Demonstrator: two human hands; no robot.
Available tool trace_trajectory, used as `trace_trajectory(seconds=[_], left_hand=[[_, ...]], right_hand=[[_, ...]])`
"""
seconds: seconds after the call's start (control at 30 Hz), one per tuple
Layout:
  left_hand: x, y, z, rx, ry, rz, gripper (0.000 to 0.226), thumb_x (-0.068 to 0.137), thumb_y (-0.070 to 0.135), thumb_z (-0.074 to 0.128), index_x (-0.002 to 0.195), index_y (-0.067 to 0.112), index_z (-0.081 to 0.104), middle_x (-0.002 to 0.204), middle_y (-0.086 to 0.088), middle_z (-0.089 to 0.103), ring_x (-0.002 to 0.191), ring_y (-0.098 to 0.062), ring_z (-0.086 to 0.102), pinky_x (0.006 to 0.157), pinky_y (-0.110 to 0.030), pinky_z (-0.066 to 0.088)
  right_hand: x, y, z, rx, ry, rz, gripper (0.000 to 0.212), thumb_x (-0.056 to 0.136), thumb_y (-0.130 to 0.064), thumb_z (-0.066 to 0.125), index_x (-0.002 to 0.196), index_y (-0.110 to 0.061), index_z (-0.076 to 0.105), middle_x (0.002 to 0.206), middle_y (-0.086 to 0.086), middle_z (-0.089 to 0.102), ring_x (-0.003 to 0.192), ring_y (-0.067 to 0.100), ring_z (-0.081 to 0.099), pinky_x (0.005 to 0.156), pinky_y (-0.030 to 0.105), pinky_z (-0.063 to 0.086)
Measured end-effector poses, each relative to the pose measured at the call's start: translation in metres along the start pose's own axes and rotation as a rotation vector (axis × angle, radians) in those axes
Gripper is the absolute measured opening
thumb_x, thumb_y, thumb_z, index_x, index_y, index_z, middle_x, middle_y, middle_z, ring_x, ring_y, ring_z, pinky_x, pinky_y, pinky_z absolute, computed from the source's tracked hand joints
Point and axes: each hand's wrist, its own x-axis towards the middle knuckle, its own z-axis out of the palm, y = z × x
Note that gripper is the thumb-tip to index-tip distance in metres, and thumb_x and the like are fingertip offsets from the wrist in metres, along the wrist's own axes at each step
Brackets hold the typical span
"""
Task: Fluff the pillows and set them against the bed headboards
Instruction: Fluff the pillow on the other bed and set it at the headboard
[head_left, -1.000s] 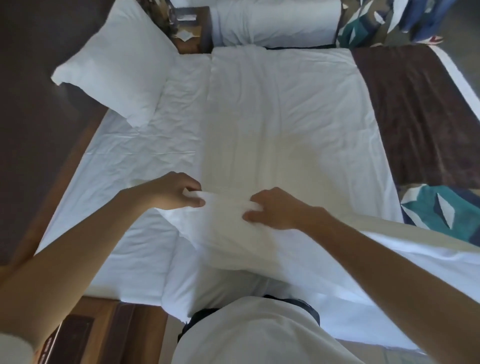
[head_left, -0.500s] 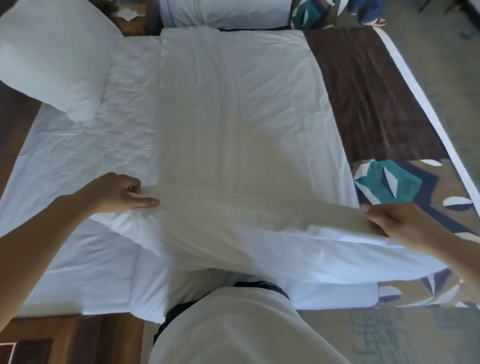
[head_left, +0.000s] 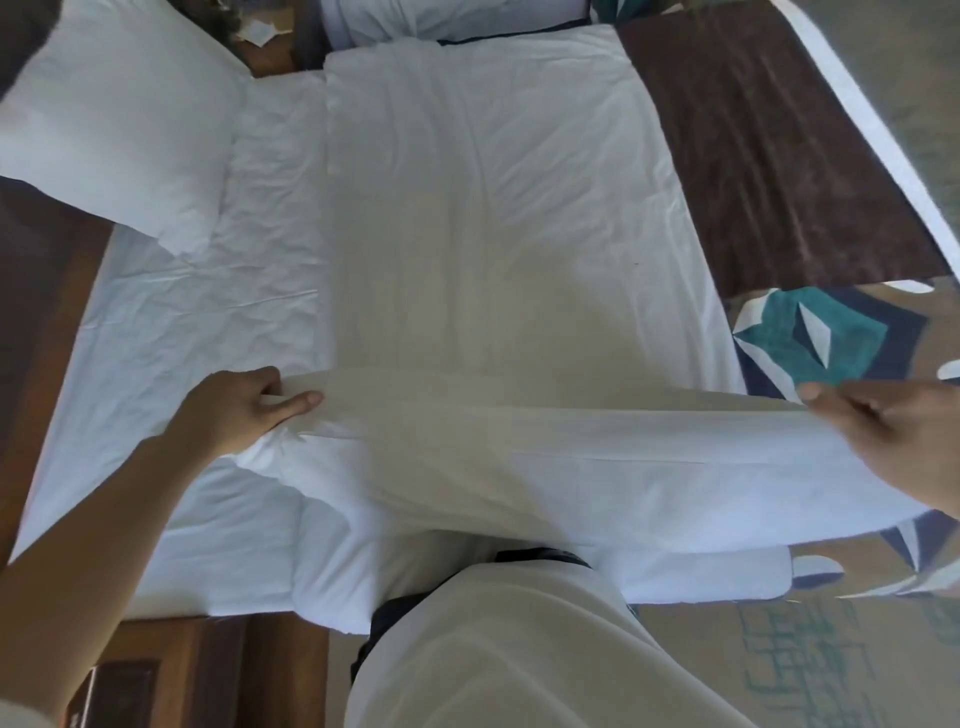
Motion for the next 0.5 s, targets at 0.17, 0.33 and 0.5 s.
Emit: trace_trajectory(seconds=[0.17, 0.33, 0.5], left_hand=[[0.002, -0.006, 0.011, 0.449, 0.521, 0.415, 0.057, 0.096, 0.063, 0.047, 0.068, 0.013, 0.056, 0.063, -0.005, 0.057, 0.061, -0.031, 0.059, 0.067, -0.043, 0.039], [-0.014, 0.021, 0.017, 0.185, 0.578, 0.747, 0.040, 0.105, 0.032, 0.041, 0.107, 0.007, 0.073, 0.106, -0.010, 0.076, 0.090, -0.031, 0.072, 0.087, -0.048, 0.047], [-0.014, 0.004, 0.043, 0.322, 0.260, 0.596, 0.094, 0.083, 0.079, 0.045, 0.148, 0.011, 0.050, 0.151, -0.013, 0.051, 0.138, -0.035, 0.049, 0.112, -0.054, 0.036]], right_hand=[[0.008, 0.012, 0.024, -0.218, 0.181, -0.042, 0.051, 0.100, -0.044, 0.048, 0.070, -0.007, 0.064, 0.071, 0.014, 0.064, 0.070, 0.038, 0.059, 0.069, 0.044, 0.043], [-0.001, -0.040, 0.025, -0.094, 0.190, -0.309, 0.048, 0.101, -0.046, 0.049, 0.114, -0.007, 0.074, 0.113, 0.014, 0.074, 0.105, 0.037, 0.069, 0.099, 0.060, 0.040], [-0.025, -0.003, 0.056, -0.308, -0.137, -0.335, 0.093, 0.079, -0.081, 0.044, 0.144, -0.015, 0.057, 0.148, 0.017, 0.054, 0.130, 0.041, 0.056, 0.112, 0.077, 0.013]])
